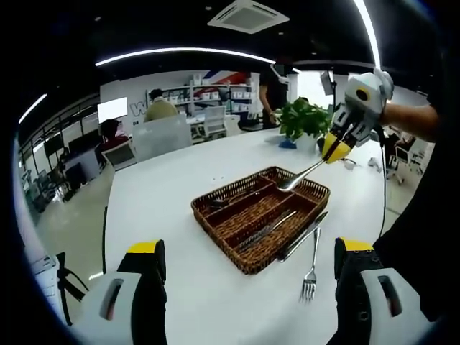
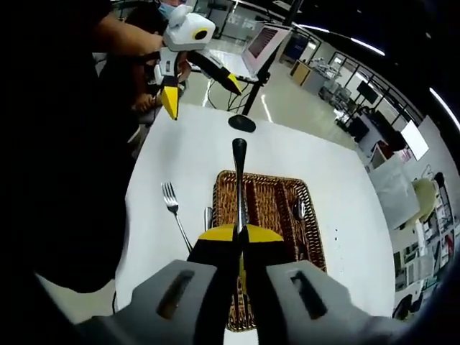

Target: Arrange the knives, forks, and spoons in their matching storage slots by inserting each utensil handle-first until every utensil is classified and aligned in the correct compartment

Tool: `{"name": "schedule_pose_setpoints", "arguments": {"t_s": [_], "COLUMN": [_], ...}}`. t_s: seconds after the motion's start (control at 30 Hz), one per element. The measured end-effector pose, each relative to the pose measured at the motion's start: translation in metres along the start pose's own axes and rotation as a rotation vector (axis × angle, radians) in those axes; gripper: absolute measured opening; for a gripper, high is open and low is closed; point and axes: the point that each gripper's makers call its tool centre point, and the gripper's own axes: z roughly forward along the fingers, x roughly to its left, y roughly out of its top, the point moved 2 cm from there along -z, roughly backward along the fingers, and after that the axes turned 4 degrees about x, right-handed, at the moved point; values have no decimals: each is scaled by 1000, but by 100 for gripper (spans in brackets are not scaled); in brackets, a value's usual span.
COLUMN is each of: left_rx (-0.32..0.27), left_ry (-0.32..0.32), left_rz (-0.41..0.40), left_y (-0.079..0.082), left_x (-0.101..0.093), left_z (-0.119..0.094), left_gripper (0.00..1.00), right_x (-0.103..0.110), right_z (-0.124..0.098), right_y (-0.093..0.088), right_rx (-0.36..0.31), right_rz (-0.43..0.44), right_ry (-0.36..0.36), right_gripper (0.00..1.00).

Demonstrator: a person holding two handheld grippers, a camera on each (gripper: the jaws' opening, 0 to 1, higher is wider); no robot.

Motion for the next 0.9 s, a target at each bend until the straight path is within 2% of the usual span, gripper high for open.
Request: {"name": "schedule_pose_setpoints", "arguments": {"t_s": [0.13, 0.4, 0.8, 0.9], "left_rx": [6, 5, 27, 39], "left_ry": [1, -2, -10, -16], "left_rz": [-1, 2, 23, 64], "left_y": [-3, 1, 16, 23], "left_x": [0, -5, -24, -29], "left_z": [-2, -1, -1, -2], "left_gripper": [99, 99, 99, 99], "right_x": [0, -5, -21, -25], "right_z": [0, 3, 8, 10], "right_y": [2, 1, 1, 1], "right_rx": [-3, 6, 12, -1], "right_rz": [-6, -41, -54, -57], "right_ry": [2, -2, -8, -10], "right_gripper": [0, 0, 0, 0]}}
